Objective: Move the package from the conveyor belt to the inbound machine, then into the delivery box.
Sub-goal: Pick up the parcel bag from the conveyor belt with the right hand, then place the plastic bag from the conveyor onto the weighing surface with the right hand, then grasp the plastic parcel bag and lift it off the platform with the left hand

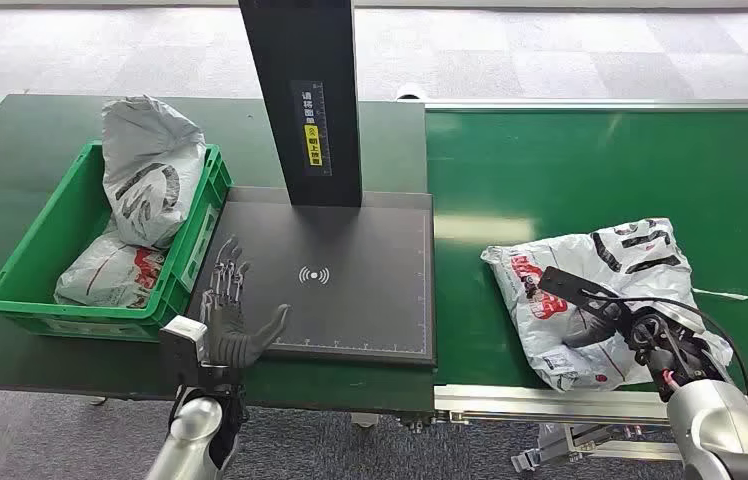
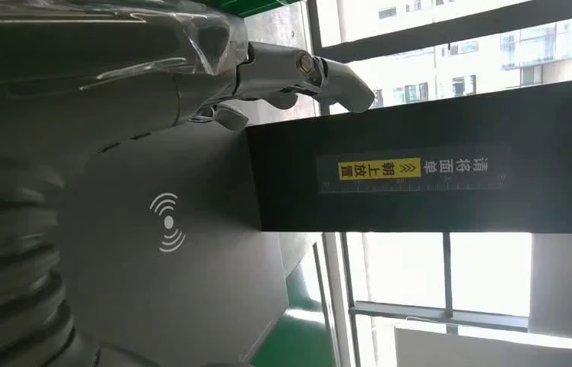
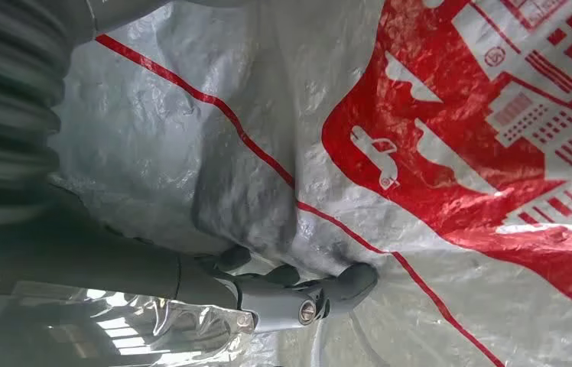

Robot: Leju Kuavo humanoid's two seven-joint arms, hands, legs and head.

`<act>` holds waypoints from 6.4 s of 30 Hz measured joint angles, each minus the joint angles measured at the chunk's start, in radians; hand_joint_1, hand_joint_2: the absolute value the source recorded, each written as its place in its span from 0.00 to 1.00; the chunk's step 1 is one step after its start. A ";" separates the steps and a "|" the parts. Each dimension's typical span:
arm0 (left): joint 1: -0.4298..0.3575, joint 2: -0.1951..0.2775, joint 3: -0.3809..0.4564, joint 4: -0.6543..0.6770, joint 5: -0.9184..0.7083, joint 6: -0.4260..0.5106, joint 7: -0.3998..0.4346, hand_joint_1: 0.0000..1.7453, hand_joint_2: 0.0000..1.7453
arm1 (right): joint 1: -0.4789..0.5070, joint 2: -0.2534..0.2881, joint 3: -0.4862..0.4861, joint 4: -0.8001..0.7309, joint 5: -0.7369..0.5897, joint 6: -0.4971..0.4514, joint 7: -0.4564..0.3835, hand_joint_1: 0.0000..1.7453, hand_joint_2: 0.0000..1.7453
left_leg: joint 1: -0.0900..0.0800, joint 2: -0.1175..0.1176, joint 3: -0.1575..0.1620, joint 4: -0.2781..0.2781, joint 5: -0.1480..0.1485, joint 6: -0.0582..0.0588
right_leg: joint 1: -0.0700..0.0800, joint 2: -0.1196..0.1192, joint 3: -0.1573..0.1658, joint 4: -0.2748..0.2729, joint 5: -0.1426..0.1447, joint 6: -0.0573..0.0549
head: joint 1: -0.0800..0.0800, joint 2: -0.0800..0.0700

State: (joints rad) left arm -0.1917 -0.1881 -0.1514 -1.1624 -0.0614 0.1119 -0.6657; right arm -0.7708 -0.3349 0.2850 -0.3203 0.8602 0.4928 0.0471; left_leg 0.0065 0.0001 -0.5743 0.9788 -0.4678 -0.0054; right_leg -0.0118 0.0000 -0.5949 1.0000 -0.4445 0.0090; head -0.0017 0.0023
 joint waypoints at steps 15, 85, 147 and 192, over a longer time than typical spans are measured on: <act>-0.020 0.002 -0.010 0.036 0.028 0.047 -0.021 0.00 1.00 | -0.054 0.076 0.142 0.018 0.093 0.026 -0.008 1.00 1.00 | 0.000 0.002 0.003 0.000 0.000 0.000 | 0.000 0.001 0.003 0.000 0.000 0.000 | 0.000 0.000; 0.025 0.014 -0.117 -0.413 0.040 0.474 -0.035 0.00 1.00 | 0.118 0.336 0.399 -0.481 0.030 -0.808 -0.556 1.00 1.00 | 0.002 0.001 0.002 -0.001 0.001 -0.001 | 0.003 0.000 0.002 0.001 -0.001 -0.001 | 0.000 0.000; -0.070 -0.027 -0.180 -0.219 0.093 0.198 -0.035 0.00 1.00 | 0.002 0.517 0.270 -0.209 -0.566 -0.421 -0.739 0.00 1.00 | 0.002 0.000 0.002 0.000 0.001 -0.001 | 0.002 0.000 0.001 0.001 -0.001 -0.001 | 0.000 0.000; -0.128 -0.031 -0.244 0.246 -0.984 0.022 0.492 0.08 1.00 | 0.644 0.423 -0.254 -0.847 -0.872 -0.221 -0.462 0.00 1.00 | 0.002 0.002 0.002 -0.001 -0.001 -0.001 | 0.002 0.000 0.002 0.000 -0.001 -0.001 | 0.000 0.000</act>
State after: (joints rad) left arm -0.3192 -0.2189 -0.3950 -0.9168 -1.0451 0.1337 -0.1734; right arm -0.1268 0.0878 0.0312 -1.1670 -0.0118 0.2723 -0.4146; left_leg 0.0085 0.0016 -0.5720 0.9781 -0.4690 -0.0063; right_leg -0.0097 0.0004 -0.5930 0.9996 -0.4456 0.0079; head -0.0016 0.0023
